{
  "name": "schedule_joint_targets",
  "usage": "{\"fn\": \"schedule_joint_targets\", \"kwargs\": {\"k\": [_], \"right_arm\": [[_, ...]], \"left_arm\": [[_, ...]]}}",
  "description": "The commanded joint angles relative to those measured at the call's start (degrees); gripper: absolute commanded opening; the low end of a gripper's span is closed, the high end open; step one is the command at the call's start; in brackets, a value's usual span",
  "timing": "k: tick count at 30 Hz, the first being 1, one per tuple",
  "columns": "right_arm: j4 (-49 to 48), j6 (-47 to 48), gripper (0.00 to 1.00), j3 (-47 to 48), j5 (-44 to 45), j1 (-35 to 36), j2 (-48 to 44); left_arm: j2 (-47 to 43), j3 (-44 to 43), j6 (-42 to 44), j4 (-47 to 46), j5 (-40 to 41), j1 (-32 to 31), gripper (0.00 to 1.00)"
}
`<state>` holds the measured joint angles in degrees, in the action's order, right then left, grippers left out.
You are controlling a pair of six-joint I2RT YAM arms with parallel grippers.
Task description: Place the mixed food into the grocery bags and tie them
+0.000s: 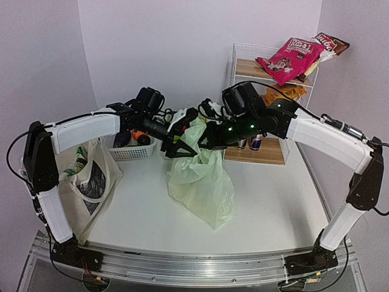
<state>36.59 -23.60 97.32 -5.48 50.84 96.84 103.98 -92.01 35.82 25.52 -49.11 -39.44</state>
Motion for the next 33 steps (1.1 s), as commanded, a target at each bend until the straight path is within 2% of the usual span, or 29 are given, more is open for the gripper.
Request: {"fn": "schedule_joint_targets", "kwargs": {"k": [1, 2, 3, 4, 8, 13, 19, 22, 27, 30, 33], "right_arm": [[-2.8, -1.0, 0.00, -0.2, -4.5, -0.8, -2.0], [-2.7, -0.8, 0.00, -0.5, -4.2, -1.2, -2.2], [-2.6, -0.6, 0.00, -1.3, -3.8, -1.7, -2.6], [-2.6, -0.6, 0.00, -2.6, -3.4, -2.7, -3.3], [-2.5, 1.5, 0.00, -7.8, -2.2, -5.9, -6.5], [-1.4, 6.7, 0.00, -9.6, -7.5, -6.7, -7.0], [0.8, 10.1, 0.00, -8.4, -17.1, -6.9, -6.0], [5.0, 11.3, 0.00, -7.4, -19.1, -7.3, -5.6], [7.0, 12.0, 0.00, -7.7, -15.9, -7.3, -6.0], [6.2, 9.2, 0.00, -4.8, -21.8, -7.3, -3.4], [0.6, 1.7, 0.00, -2.8, -30.6, -7.3, -0.3]], "left_arm": [[0.8, -1.3, 2.5, 0.1, -3.4, 0.2, 0.39], [0.7, -2.0, 2.8, 0.8, -2.8, 0.3, 0.17], [0.5, -2.5, 3.2, 1.2, -2.1, 0.5, 0.02], [0.1, -2.5, 4.0, 1.7, -1.9, 1.0, 0.01], [-1.5, -2.6, 6.2, 4.7, -2.3, 3.3, 0.00], [-4.0, 0.0, 5.6, 2.6, 0.7, 3.4, 0.00], [-5.7, 3.3, 4.4, -4.7, 12.1, 3.0, 0.00], [-7.1, 6.0, 8.4, -8.0, 17.4, 3.0, 0.00], [-11.4, 12.1, 20.7, -10.3, 18.7, 0.8, 0.00], [-13.4, 16.2, 26.1, -13.2, 20.1, -1.6, 0.00], [-13.5, 17.3, 26.2, -14.2, 21.2, -2.9, 0.00]]}}
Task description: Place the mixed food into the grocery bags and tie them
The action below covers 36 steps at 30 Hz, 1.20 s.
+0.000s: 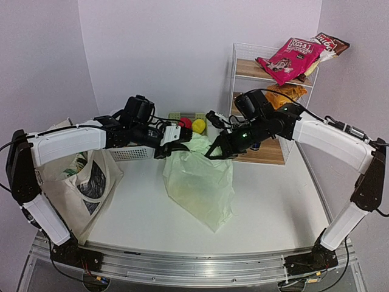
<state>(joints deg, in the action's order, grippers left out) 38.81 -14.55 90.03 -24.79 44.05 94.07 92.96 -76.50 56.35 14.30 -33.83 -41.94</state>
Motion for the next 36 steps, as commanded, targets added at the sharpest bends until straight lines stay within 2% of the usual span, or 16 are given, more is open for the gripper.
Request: {"fn": "schedule_joint_targets", "kwargs": {"k": [1, 2, 5, 9, 13, 15, 19, 21, 25, 28, 32, 36], "right_arm": [[-3.8, -9.4, 0.00, 4.0, -12.9, -0.5, 2.7], [-5.7, -10.9, 0.00, 3.1, -13.6, -0.5, 2.3], [-10.4, -14.5, 0.00, 0.2, -14.0, -0.5, 0.4], [-12.9, -18.2, 0.00, -2.8, -11.7, -0.5, -1.2], [-18.8, -23.2, 0.00, -6.2, -8.6, -0.5, -1.6], [-21.2, -24.7, 0.00, -7.5, -7.1, -0.3, -1.6], [-25.8, -26.8, 0.00, -10.0, -6.5, -0.2, -2.0], [-27.4, -27.5, 0.00, -10.6, -6.8, -0.2, -2.1], [-27.8, -27.5, 0.00, -10.8, -7.6, -0.2, -2.5], [-29.1, -27.0, 0.00, -10.9, -9.2, -0.2, -2.8], [-30.6, -26.5, 0.00, -11.2, -11.6, -0.2, -3.2], [-30.8, -25.9, 0.00, -12.7, -11.7, -0.2, -3.9]], "left_arm": [[-2.3, 1.7, 4.8, -3.1, 6.4, -0.5, 0.00], [-2.3, 1.4, 3.8, -3.3, 7.1, -0.6, 0.06], [-2.7, 0.5, 0.2, -3.5, 9.5, -0.4, 0.36], [-6.4, 0.2, -5.9, -4.0, 5.2, 1.6, 0.68], [-10.5, -0.1, -11.4, -4.2, -1.1, 2.2, 0.82], [-12.4, -1.2, -16.0, -4.1, -5.6, 2.1, 0.80], [-15.0, -0.4, -19.8, -2.9, -10.7, 0.1, 0.42], [-15.7, 2.0, -16.9, -0.9, -10.1, -2.1, 0.31], [-14.4, 7.0, -14.7, -1.4, -5.2, -3.4, 0.28], [-10.2, 7.1, -14.6, -2.6, -1.7, -3.6, 0.32], [-6.5, 6.7, -17.4, -9.2, 3.3, -3.6, 0.36], [-5.5, 7.7, -18.3, -13.0, 7.7, -3.6, 0.32]]}}
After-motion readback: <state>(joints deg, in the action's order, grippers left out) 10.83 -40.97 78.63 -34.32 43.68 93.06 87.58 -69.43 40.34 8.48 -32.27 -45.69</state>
